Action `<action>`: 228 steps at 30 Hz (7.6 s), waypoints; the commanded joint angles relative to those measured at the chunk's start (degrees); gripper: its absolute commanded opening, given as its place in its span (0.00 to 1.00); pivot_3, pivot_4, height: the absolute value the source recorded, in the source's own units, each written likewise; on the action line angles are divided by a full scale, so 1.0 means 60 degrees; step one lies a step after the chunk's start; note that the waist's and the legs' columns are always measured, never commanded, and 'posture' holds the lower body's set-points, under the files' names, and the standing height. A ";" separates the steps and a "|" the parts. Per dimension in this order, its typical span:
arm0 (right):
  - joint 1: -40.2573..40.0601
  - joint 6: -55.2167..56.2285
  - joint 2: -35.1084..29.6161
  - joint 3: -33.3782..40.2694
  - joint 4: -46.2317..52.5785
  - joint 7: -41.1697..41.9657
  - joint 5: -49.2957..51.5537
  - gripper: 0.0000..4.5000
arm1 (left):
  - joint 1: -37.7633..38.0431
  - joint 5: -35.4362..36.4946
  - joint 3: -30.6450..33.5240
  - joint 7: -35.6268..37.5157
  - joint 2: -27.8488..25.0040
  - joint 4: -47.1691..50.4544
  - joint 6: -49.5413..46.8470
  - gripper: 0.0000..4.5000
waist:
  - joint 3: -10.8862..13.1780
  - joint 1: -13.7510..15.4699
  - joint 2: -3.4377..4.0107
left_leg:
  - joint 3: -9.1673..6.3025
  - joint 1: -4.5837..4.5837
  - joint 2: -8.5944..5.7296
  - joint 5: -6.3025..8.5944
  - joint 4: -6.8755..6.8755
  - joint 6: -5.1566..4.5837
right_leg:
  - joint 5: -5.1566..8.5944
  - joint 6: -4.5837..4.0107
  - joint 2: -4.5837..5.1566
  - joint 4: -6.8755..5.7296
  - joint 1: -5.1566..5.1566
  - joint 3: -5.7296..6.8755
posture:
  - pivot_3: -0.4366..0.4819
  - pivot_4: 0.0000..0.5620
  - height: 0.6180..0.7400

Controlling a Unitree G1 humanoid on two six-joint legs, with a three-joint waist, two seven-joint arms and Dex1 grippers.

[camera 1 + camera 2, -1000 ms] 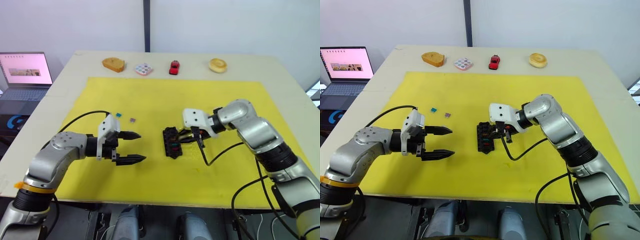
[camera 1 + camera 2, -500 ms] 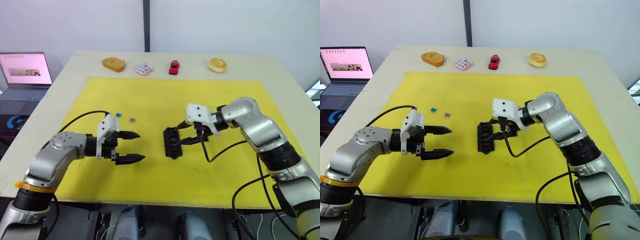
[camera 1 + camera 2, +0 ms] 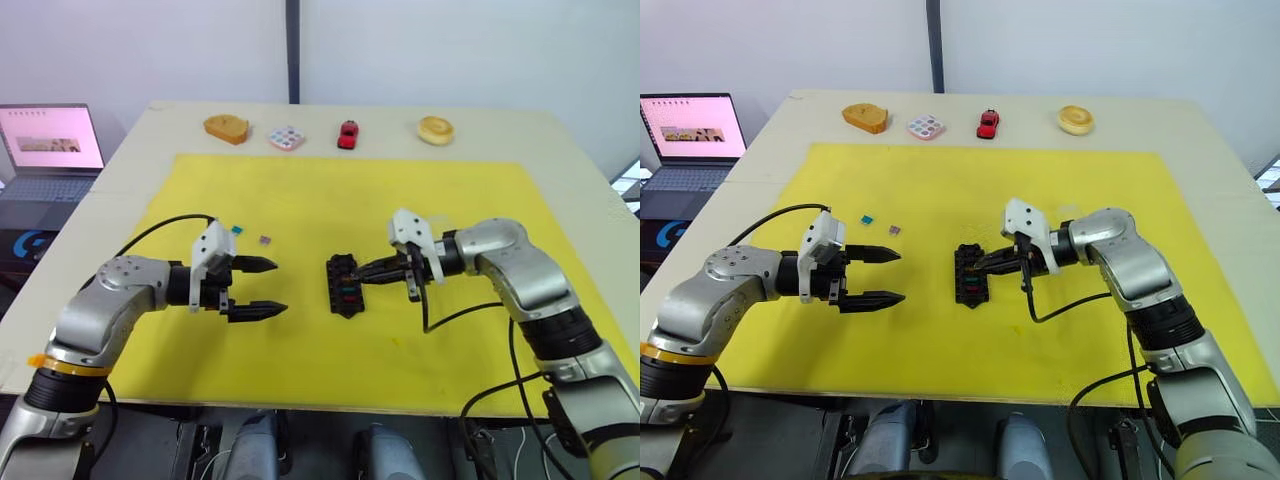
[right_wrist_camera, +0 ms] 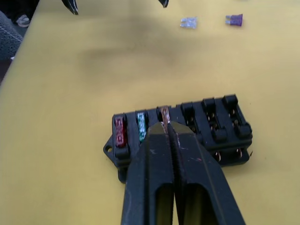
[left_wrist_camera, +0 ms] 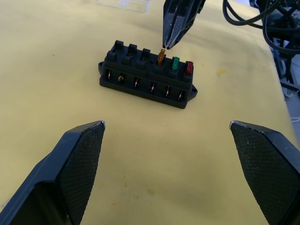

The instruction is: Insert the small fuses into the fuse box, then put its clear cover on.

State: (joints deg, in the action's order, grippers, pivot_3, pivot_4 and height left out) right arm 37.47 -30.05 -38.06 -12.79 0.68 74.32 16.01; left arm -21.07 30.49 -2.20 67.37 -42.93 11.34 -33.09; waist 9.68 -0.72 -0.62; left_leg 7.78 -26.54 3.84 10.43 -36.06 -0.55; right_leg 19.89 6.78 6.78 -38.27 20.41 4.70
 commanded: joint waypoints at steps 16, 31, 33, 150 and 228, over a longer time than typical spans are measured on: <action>0.0009 0.0253 0.0290 -0.0080 0.0067 -0.0281 0.0227 0.00 | 0.0017 0.0107 0.0088 0.0032 -0.0182 0.0350 -0.0014 1.00 | 0.0000 0.0014 0.0000 | -0.0001 0.0000 0.0000 0.0000 -0.0002 0.0000 | 0.0000 0.0000 0.0000 0.0001 0.0004 0.0000 | 0.48 0.27 1.00; -0.0330 0.0618 0.0153 -0.0647 -0.0258 -0.0415 -0.0436 0.00 | 0.0046 0.0116 0.0096 -0.0005 -0.0169 0.0416 -0.0048 1.00 | 0.0000 0.0012 0.0000 | -0.0003 0.0008 0.0000 0.0000 -0.0004 0.0000 | 0.0000 0.0000 0.0000 0.0002 0.0004 0.0001 | 0.48 0.27 1.00; -0.0390 0.0618 0.0133 -0.0738 -0.0308 -0.0421 -0.0526 0.00 | 0.0048 0.0107 0.0093 -0.0004 -0.0166 0.0410 -0.0033 1.00 | -0.0001 0.0012 0.0000 | -0.0003 0.0009 -0.0001 0.0000 -0.0005 0.0000 | 0.0000 0.0000 0.0000 0.0002 0.0003 0.0001 | 0.48 0.27 1.00; -0.1751 -0.3333 -0.0077 0.2416 0.4566 -0.5189 0.3924 1.00 | -0.5788 -0.3150 0.0824 0.2354 0.1617 -1.2935 0.1238 1.00 | -0.0001 0.0035 -0.0011 | -0.0004 -0.0030 -0.0007 0.0006 -0.0019 -0.0011 | 0.0000 0.0002 0.0002 -0.0011 0.0011 0.0008 | 0.48 0.27 1.00; 0.3421 -0.7093 0.1821 0.3426 0.0935 -0.5879 0.7533 0.49 | -0.4597 0.3041 0.1942 0.0452 0.1540 -0.2285 -0.3316 0.00 | 0.0004 -0.0004 -0.0024 | -0.0007 -0.0034 -0.0002 -0.0007 -0.0011 0.0006 | 0.0000 0.0001 0.0000 -0.0038 0.0030 0.0003 | 0.48 0.27 1.00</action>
State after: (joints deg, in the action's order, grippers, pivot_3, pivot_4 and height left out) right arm 57.31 -72.79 -27.07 6.66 4.84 39.00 59.91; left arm -47.72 48.05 9.46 69.77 -33.13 -3.44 -54.07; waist 9.70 -0.75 -0.76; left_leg 7.74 -26.74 3.83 10.39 -36.12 -0.52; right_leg 19.89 6.79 6.78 -38.50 20.59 4.72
